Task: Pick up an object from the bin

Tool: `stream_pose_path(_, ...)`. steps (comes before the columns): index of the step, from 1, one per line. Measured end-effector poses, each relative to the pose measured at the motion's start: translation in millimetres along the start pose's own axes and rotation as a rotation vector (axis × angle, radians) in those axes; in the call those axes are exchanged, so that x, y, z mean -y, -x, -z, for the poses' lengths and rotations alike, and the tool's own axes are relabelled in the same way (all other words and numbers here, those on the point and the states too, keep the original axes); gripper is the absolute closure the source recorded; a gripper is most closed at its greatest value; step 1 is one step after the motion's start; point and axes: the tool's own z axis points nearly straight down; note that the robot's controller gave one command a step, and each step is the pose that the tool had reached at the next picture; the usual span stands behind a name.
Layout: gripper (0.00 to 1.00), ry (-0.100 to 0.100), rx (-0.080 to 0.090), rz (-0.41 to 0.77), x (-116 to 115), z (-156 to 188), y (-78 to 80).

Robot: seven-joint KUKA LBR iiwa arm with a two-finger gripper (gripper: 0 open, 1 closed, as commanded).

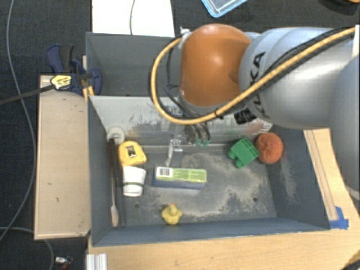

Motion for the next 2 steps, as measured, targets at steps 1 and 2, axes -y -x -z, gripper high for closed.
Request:
stream_pose_path(1,0.00,0.001,0.003,0.015,30.8,-77.9,-22.5)
stream_pose_path(2,0.00,0.004,0.012,0.079,27.0,-127.5,-7.1)
